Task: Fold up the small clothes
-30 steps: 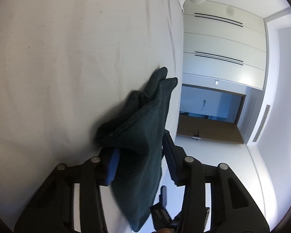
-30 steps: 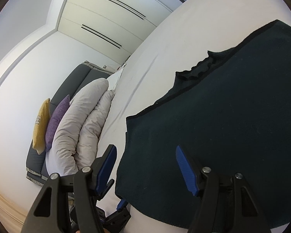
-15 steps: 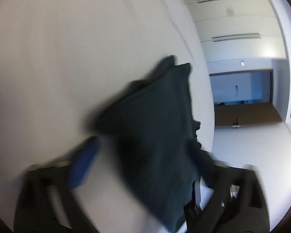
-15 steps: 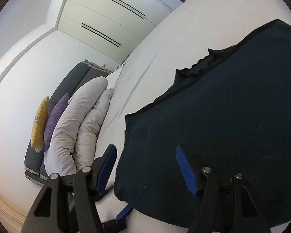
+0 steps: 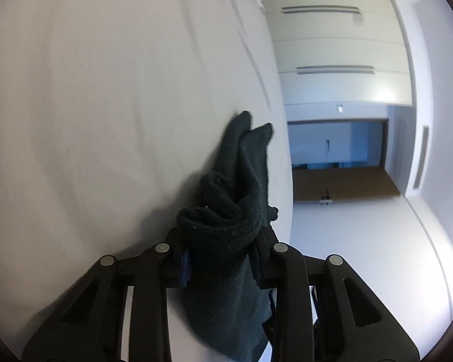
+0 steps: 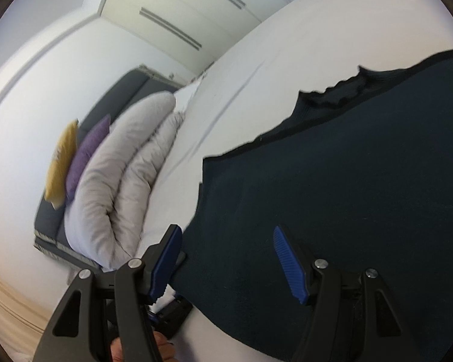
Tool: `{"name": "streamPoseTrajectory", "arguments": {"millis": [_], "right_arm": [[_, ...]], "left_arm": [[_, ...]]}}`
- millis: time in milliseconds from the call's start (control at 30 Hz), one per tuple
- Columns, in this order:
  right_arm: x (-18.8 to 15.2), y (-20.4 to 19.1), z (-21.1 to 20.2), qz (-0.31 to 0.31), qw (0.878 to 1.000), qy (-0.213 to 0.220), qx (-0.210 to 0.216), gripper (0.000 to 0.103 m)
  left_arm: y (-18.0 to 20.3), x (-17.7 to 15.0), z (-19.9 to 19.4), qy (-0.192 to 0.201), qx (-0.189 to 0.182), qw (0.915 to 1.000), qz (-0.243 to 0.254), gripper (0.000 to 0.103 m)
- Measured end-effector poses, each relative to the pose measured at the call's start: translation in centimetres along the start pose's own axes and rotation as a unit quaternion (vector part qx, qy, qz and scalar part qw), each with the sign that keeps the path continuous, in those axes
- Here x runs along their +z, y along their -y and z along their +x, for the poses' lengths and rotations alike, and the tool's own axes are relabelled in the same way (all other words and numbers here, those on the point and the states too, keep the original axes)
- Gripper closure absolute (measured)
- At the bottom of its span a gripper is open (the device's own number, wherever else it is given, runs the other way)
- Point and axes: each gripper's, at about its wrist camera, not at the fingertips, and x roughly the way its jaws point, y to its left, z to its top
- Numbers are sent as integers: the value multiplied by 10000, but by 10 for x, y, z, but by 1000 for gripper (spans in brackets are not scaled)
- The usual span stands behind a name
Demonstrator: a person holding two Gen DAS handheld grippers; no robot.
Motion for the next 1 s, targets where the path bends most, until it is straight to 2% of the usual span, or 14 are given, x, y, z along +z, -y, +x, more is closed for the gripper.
{"name": "streamPoseTrajectory", "arguments": {"millis": [67,167,200,267,500,633,733,767,833,867,900,933,967,1000], "right_arm": [[-1,-2,7,-57,9999,-95,-34,37],[-1,0,16,-31,9997,-221,-106,38],[-1,1,18,-14,9996,-246,-127,38],[-1,3,22,19,9995,-293,-140,39],[0,8,37,16,9984,-503,-240,47],[1,12,51,21,9956,-793,-506,55],[3,18,55,109,9950,-866,-486,60],[3,18,55,109,9948,-880,-505,62],[7,24,53,262,9948,-913,-358,64],[10,28,48,443,9946,-915,-204,64],[14,34,41,644,9938,-901,-52,59],[22,46,27,957,9918,-831,170,51],[27,54,17,1116,9906,-739,292,48],[34,63,3,1261,9893,-589,434,42]], "left_arm": [[6,1,0,-170,-43,9994,307,75],[15,3,1,-252,84,9968,752,83],[15,3,2,-289,98,9963,797,88],[11,4,3,-320,156,9959,827,91],[13,-3,-9,-264,201,9963,787,91],[21,-12,-22,-211,208,9960,846,91],[35,-21,-19,-148,232,9930,1148,91],[50,-25,-17,-125,242,9897,1403,91],[82,-34,-11,-167,264,9795,1989,91],[102,-43,-5,-217,280,9712,2357,91],[123,-57,4,-279,308,9602,2763,91],[144,-73,13,-381,353,9445,3243,91],[161,-94,24,-528,445,9248,3742,91],[173,-125,42,-721,633,8943,4370,91]]}}
